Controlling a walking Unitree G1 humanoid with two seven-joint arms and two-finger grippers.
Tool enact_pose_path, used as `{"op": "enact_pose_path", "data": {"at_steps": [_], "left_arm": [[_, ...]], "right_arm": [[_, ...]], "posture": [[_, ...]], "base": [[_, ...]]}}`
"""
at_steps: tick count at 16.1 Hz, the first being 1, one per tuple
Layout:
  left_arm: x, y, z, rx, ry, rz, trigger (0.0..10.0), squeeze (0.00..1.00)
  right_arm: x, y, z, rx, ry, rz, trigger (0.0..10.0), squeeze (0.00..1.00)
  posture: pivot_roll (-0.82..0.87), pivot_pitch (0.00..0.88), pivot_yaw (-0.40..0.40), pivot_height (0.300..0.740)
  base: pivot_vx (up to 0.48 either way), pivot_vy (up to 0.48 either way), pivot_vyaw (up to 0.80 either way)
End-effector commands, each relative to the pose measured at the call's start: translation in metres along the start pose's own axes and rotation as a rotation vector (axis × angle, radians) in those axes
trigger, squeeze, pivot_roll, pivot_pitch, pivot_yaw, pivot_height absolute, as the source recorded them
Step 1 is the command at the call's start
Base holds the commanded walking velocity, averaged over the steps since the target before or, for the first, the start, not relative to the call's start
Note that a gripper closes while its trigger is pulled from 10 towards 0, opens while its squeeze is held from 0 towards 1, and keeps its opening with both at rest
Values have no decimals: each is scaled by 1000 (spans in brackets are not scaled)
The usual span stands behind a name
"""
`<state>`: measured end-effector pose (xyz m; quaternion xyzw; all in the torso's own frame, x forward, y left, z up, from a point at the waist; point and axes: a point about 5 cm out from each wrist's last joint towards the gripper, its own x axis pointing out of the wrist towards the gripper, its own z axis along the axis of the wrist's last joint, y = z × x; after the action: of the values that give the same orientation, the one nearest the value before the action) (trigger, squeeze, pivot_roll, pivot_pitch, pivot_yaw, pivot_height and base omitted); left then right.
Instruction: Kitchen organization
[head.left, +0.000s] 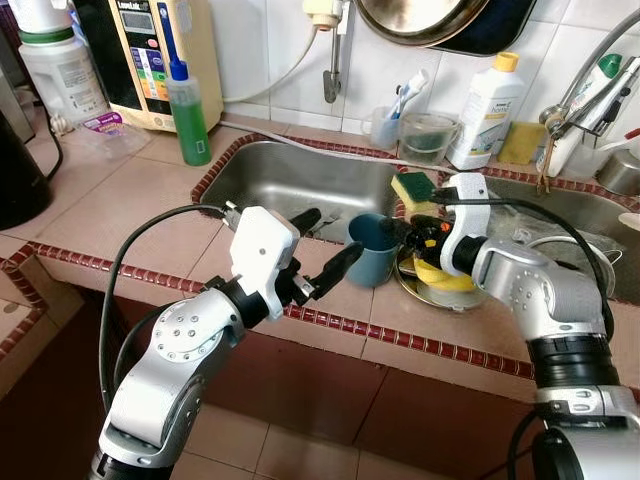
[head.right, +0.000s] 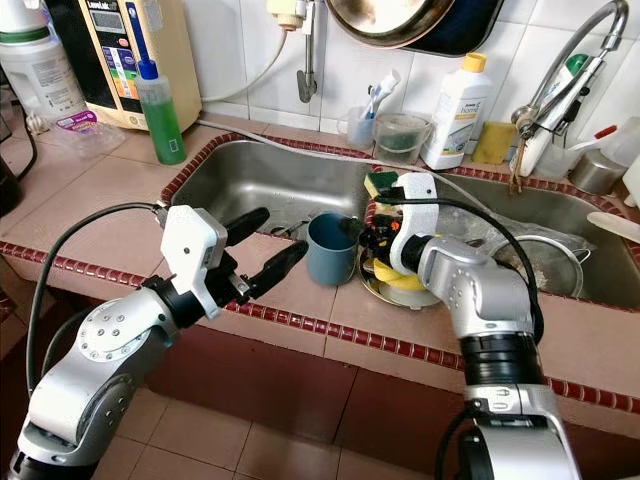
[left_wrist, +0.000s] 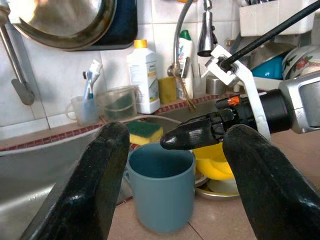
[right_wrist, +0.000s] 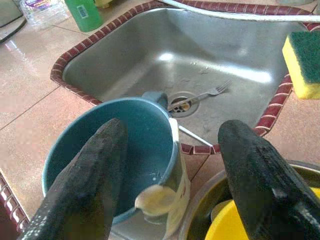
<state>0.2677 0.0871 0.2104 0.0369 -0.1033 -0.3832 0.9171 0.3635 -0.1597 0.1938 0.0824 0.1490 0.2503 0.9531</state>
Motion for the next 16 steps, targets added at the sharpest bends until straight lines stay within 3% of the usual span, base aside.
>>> {"op": "enact_pose_path", "data": {"at_steps": [1, 2, 3, 5, 15, 16], "left_arm": [[-1, -2, 3, 0, -6, 0, 10000, 0], [-1, -2, 3, -3, -7, 3, 10000, 0], [-2, -2, 3, -4, -8, 4, 10000, 0], [-2, -2, 4, -10, -13, 16, 10000, 0], [-1, 0, 8, -26, -36, 47, 10000, 0], [-1, -1, 8, -26, -37, 49, 10000, 0]], "right_arm": [[2, 1, 6, 17, -3, 16, 3020, 0], [3, 2, 7, 31, 1, 27, 6157, 0], [3, 2, 8, 35, 5, 28, 10000, 0], [7, 1, 8, 79, 41, 42, 10000, 0], [17, -1, 21, 93, 109, 82, 10000, 0], [18, -1, 20, 105, 122, 89, 9647, 0]], "posture": [[-88, 52, -35, 740], [-88, 52, -35, 740], [-88, 52, -35, 740], [-83, 53, -36, 740], [-76, 40, -54, 740], [-73, 39, -57, 740]], "base": [[0, 0, 0], [0, 0, 0], [0, 0, 0], [0, 0, 0], [0, 0, 0], [0, 0, 0]]}}
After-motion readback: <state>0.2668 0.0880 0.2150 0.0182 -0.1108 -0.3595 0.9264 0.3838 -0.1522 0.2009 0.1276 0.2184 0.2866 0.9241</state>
